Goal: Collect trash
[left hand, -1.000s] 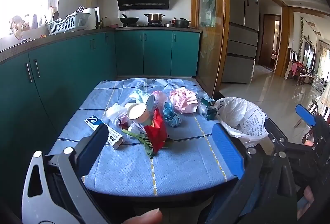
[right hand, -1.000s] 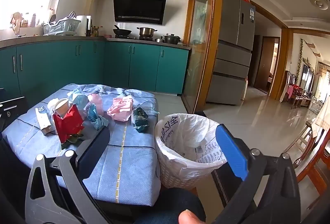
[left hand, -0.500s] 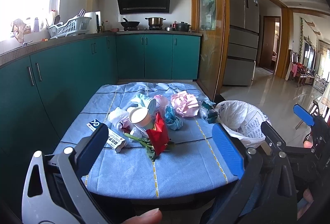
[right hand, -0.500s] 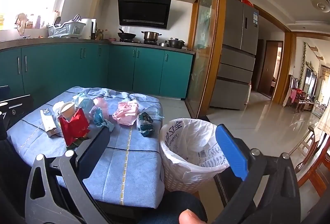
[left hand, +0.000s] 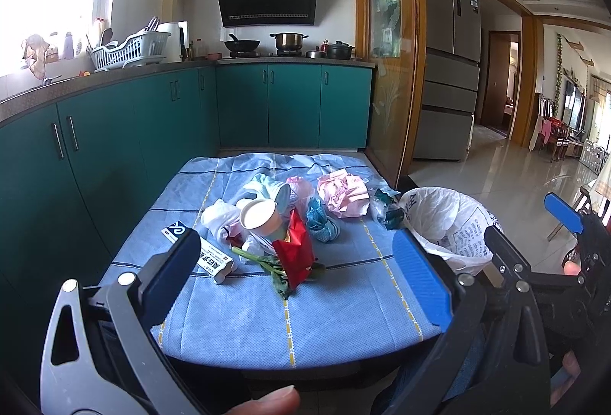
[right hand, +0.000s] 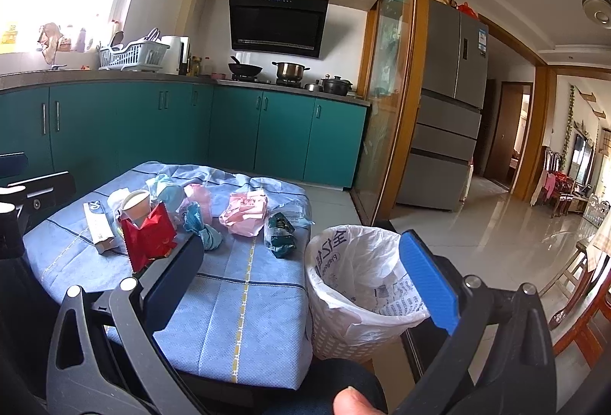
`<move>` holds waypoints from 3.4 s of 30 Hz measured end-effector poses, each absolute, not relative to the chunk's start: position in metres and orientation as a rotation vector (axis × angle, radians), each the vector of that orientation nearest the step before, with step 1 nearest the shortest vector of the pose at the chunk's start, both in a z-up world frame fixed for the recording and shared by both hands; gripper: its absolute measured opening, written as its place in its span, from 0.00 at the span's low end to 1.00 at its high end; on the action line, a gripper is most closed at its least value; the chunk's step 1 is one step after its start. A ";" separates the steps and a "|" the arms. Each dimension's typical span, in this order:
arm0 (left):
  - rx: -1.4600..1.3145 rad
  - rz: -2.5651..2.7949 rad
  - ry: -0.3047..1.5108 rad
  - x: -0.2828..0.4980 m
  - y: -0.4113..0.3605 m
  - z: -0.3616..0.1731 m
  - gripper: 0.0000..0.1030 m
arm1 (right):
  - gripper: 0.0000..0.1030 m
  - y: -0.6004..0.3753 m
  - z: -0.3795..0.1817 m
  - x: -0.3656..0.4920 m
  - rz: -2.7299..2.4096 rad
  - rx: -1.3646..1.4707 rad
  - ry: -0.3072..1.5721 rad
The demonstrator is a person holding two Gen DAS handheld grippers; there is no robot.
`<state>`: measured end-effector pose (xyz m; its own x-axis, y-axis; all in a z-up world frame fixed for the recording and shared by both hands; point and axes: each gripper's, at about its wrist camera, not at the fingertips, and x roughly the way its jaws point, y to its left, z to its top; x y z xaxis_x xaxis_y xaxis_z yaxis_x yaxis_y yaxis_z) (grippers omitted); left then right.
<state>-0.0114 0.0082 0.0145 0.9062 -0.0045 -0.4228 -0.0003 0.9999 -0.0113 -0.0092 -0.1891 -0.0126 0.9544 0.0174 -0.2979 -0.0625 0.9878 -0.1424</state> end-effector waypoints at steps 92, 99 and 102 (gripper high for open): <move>-0.038 -0.077 0.705 0.133 0.001 -0.039 0.78 | 0.76 -0.246 -0.074 0.309 0.253 0.074 0.749; 0.033 -0.168 0.739 0.169 -0.049 -0.055 0.80 | 0.76 -0.222 -0.119 0.335 0.338 0.029 0.891; 0.073 -0.163 0.736 0.189 -0.058 -0.060 0.80 | 0.64 -0.217 -0.127 0.337 0.412 0.054 0.920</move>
